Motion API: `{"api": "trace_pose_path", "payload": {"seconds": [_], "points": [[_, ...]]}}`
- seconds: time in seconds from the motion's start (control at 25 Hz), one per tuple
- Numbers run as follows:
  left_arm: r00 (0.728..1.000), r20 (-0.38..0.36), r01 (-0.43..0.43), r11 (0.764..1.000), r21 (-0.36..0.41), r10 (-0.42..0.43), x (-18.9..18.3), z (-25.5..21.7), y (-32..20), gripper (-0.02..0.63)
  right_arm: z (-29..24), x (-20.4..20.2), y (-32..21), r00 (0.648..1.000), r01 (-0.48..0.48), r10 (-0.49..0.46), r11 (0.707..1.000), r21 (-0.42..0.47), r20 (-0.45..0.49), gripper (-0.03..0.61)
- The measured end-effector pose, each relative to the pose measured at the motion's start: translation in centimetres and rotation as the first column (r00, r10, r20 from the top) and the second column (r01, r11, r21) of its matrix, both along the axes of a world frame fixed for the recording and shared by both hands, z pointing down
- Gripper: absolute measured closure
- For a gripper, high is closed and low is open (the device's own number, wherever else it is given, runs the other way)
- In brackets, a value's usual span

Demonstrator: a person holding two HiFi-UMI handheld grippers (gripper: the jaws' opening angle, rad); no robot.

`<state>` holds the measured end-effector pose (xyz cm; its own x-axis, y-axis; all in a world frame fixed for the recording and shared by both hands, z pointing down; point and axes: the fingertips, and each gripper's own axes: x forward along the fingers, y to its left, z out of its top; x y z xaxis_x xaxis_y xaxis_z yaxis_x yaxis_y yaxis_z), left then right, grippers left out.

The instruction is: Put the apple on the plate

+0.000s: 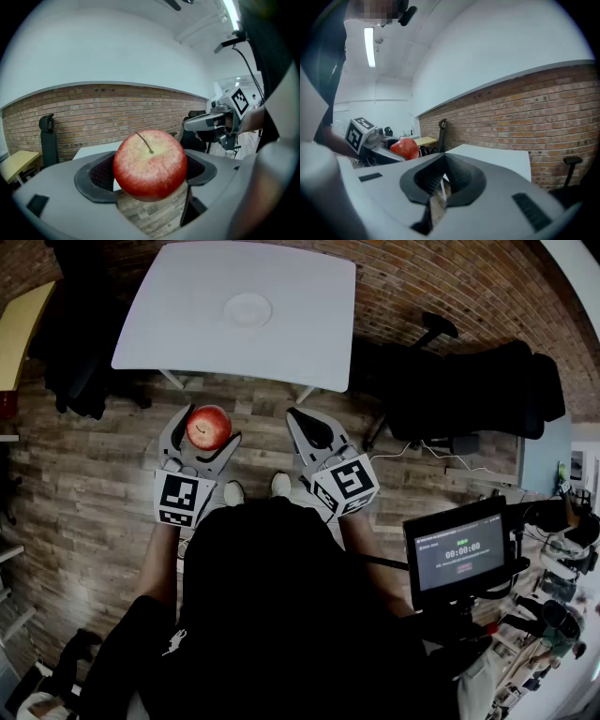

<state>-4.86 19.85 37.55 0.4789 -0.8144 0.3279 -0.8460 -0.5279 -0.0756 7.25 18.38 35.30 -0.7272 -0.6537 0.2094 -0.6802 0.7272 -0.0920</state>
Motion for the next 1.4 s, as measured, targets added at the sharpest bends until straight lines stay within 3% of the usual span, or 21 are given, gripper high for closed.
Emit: {"api": "trace_pose_path", "payload": {"seconds": [0.36,0.6,1.08,1.4], "points": [[1.000,-0.016,-0.016,1.000,-0.005,0.016,0.4,-0.1,-0.8,0.193,-0.3,0.2,-1.0,1.000,-0.013,0.013,1.000,-0.014,0.028,0.575],[0.999,-0.029,-0.026,1.000,0.013,0.027,-2.1,0.4,2.9,0.193,-0.2,-1.9,2.8,0.999,-0.040,0.040,0.999,0.004,0.027,0.575],[0.999,-0.023,-0.037,0.999,0.014,0.037,-2.2,0.4,2.6,0.193,0.1,-1.6,2.6,0.998,-0.056,0.057,0.998,-0.010,0.021,0.575],[1.000,-0.021,-0.006,1.000,0.005,0.006,-5.1,0.3,3.0,0.193,0.0,-3.2,2.6,0.998,-0.051,0.052,0.998,-0.023,0.021,0.575]]}}
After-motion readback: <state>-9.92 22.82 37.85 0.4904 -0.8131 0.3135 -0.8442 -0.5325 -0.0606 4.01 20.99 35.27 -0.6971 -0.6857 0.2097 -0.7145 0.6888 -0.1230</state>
